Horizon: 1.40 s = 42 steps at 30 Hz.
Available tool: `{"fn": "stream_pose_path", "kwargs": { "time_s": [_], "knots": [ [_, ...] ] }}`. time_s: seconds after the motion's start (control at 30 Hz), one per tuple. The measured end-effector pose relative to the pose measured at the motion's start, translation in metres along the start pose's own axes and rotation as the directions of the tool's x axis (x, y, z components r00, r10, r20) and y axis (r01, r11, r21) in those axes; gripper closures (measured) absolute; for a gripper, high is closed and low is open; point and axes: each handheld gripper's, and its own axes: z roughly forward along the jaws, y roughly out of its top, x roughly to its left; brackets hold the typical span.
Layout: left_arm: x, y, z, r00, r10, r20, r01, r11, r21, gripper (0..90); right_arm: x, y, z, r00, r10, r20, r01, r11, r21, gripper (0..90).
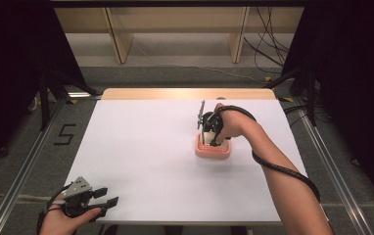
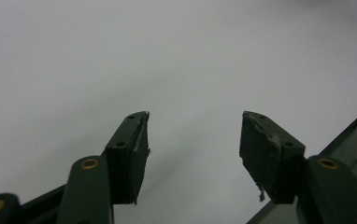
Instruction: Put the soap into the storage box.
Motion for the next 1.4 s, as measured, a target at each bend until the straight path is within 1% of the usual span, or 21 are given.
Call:
{"fn": "stream_pose_path", "kwargs": {
  "time_s": [0.03, 0.07, 0.13, 0.23, 0.33, 0.37, 0.43, 0.47, 0.5, 0.53, 0.57, 0.67, 0.7, 0.77, 0.87, 0.9, 1.07, 1.13, 1.23, 1.27, 1.4],
  "knots": [
    [0.000, 0.000, 0.001, 1.0000, -0.002, -0.003, 0.002, 1.0000, -0.007, 41.8, 0.004, -0.001, 0.000, 0.9981, 0.061, -0.010, -0.061, 0.998, 0.019, 50.6],
    [0.000, 0.000, 0.000, 1.0000, -0.001, 0.001, 0.001, 1.0000, 0.001, 41.8, -0.003, -0.001, 0.003, 0.9995, -0.031, 0.000, 0.031, 0.999, -0.012, 50.6],
    [0.000, 0.000, 0.000, 1.0000, -0.001, 0.000, 0.001, 1.0000, -0.001, 41.8, 0.000, -0.001, 0.004, 0.9999, 0.010, -0.004, -0.010, 1.000, -0.003, 50.6],
    [0.000, 0.000, 0.000, 1.0000, -0.001, 0.000, 0.001, 1.0000, 0.000, 41.8, -0.004, -0.002, 0.008, 0.9997, -0.023, 0.000, 0.023, 1.000, -0.009, 50.6],
    [0.000, 0.000, 0.000, 1.0000, -0.001, 0.001, 0.001, 0.9999, -0.011, 41.8, -0.002, -0.002, 0.009, 0.9999, 0.011, -0.001, -0.011, 1.000, 0.008, 50.6],
    [0.002, 0.001, 0.000, 0.9998, 0.021, -0.007, -0.021, 0.9998, 0.001, 41.8, -0.006, -0.003, 0.011, 0.9996, -0.028, 0.000, 0.028, 1.000, -0.008, 50.6],
    [0.001, 0.000, 0.001, 1.0000, -0.001, -0.001, 0.001, 0.9999, -0.012, 41.8, -0.003, -0.003, 0.011, 0.9998, 0.021, -0.005, -0.021, 1.000, 0.007, 50.6],
    [0.002, 0.001, 0.000, 0.9997, 0.022, -0.008, -0.022, 0.9998, 0.002, 41.8, -0.003, -0.003, 0.011, 0.9999, 0.013, -0.003, -0.013, 1.000, 0.005, 50.6],
    [0.001, 0.000, 0.000, 1.0000, 0.003, 0.002, -0.003, 0.9999, -0.010, 41.8, -0.006, -0.003, 0.013, 0.9999, -0.012, -0.001, 0.012, 1.000, -0.003, 50.6],
    [0.000, 0.000, 0.000, 0.9999, -0.012, 0.000, 0.012, 0.9999, -0.010, 41.8, -0.006, -0.003, 0.014, 1.0000, -0.005, 0.000, 0.005, 1.000, -0.003, 50.6],
    [0.000, 0.000, 0.000, 1.0000, -0.002, 0.001, 0.002, 0.9999, -0.011, 41.8, -0.003, -0.002, 0.013, 0.9992, 0.040, -0.010, -0.040, 0.999, -0.001, 50.6],
    [0.001, 0.000, 0.000, 0.9999, 0.007, -0.009, -0.007, 1.0000, 0.001, 41.8, -0.006, -0.002, 0.016, 1.0000, 0.008, -0.004, -0.008, 1.000, -0.016, 50.5],
    [0.000, 0.000, 0.000, 1.0000, -0.007, -0.007, 0.007, 1.0000, -0.004, 41.8, -0.002, -0.002, 0.016, 0.9961, 0.086, -0.019, -0.086, 0.996, 0.001, 50.5],
    [0.001, 0.000, 0.000, 1.0000, -0.001, -0.007, 0.001, 1.0000, -0.001, 41.8, -0.005, -0.001, 0.017, 0.9990, 0.045, -0.008, -0.045, 0.999, -0.001, 50.5],
    [0.000, 0.000, 0.000, 0.9999, -0.007, -0.008, 0.007, 1.0000, -0.005, 41.8, -0.007, -0.002, 0.021, 0.9994, 0.035, -0.006, -0.035, 0.999, -0.003, 50.5],
    [0.000, 0.000, 0.000, 0.9999, -0.014, -0.001, 0.014, 0.9998, -0.013, 41.8, -0.006, -0.002, 0.021, 0.9982, 0.059, -0.014, -0.059, 0.998, 0.002, 50.5],
    [0.000, 0.000, 0.000, 0.9998, -0.016, -0.007, 0.016, 0.9998, -0.013, 41.8, -0.006, -0.001, 0.024, 0.9975, 0.070, -0.014, -0.070, 0.998, 0.010, 50.5],
    [0.000, 0.000, 0.000, 0.9999, -0.014, -0.002, 0.014, 0.9998, -0.012, 41.7, -0.009, -0.002, 0.026, 0.9992, 0.041, 0.000, -0.041, 0.999, 0.007, 50.5],
    [0.000, 0.000, 0.000, 0.9998, -0.017, -0.007, 0.017, 0.9998, -0.014, 41.8, -0.008, -0.001, 0.027, 0.9979, 0.064, -0.009, -0.064, 0.998, 0.012, 50.5],
    [0.000, 0.000, 0.000, 0.9999, -0.015, -0.006, 0.015, 0.9998, -0.012, 41.8, -0.006, -0.001, 0.027, 0.9948, 0.101, -0.012, -0.101, 0.995, 0.026, 50.5],
    [0.000, 0.000, 0.000, 0.9999, -0.016, -0.006, 0.016, 0.9998, -0.012, 41.7, -0.009, -0.002, 0.030, 0.9993, 0.038, -0.006, -0.038, 0.999, 0.018, 50.5]
  ]
}}
